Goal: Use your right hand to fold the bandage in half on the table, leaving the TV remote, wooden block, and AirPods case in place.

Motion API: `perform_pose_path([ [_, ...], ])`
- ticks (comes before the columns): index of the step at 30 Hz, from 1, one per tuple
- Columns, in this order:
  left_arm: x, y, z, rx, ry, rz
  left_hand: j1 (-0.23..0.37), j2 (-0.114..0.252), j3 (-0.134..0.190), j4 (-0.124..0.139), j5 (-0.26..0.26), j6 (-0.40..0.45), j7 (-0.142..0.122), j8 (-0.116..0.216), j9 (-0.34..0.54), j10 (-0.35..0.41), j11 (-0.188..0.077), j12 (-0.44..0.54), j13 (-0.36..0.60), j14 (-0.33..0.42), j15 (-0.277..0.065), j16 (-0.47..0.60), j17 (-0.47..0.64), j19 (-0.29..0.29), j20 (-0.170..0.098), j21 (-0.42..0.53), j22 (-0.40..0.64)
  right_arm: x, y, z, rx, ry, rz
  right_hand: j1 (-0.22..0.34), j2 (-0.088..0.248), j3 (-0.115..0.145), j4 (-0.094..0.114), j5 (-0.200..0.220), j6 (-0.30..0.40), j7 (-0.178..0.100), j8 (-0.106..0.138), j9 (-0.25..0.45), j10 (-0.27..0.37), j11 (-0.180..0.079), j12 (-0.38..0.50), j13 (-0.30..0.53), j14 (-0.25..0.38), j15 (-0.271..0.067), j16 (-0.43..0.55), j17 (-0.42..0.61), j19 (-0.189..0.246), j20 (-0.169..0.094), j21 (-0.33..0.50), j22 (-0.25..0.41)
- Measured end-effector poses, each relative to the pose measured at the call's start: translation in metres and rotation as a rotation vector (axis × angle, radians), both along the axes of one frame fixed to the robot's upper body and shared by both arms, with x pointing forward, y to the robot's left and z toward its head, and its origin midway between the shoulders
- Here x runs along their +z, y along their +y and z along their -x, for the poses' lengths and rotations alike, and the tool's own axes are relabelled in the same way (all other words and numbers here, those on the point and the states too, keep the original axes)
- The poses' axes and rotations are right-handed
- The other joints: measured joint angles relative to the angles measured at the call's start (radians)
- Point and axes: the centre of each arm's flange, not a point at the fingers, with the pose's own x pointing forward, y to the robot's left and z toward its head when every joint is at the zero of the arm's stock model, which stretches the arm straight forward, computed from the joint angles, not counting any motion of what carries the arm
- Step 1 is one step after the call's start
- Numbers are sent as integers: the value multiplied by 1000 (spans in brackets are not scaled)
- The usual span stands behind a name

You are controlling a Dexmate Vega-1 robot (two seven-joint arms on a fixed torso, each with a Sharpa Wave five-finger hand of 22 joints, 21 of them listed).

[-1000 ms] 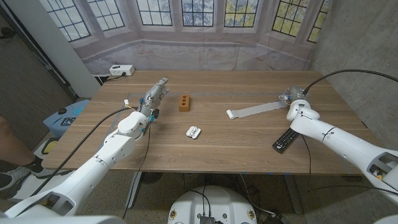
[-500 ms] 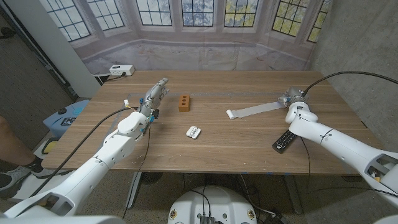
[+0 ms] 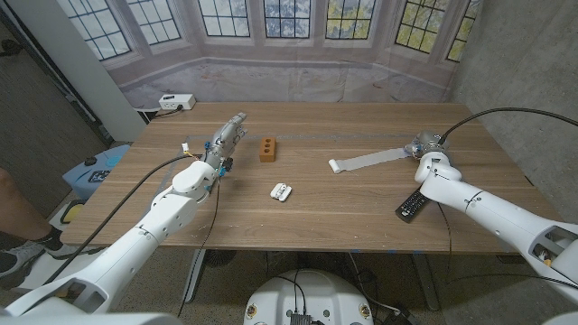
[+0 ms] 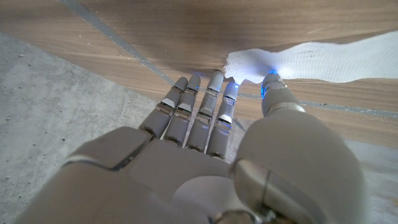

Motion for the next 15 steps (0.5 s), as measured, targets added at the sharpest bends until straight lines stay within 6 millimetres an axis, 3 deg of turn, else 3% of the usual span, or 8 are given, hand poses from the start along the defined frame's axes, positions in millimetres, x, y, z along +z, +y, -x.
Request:
perform_pose_path([
  [15,1,-4,-1,-1,3,-3,0,0,0,0,0,0,0,0,0,0,0,0,0,0,0,0,0,0,0,0,0,-6,-1,-2,-9,-15,0,12,7,-13,1,0,32,-7,0,0,22,-1,15,8,23,-2,7,5,11,0,0,0],
])
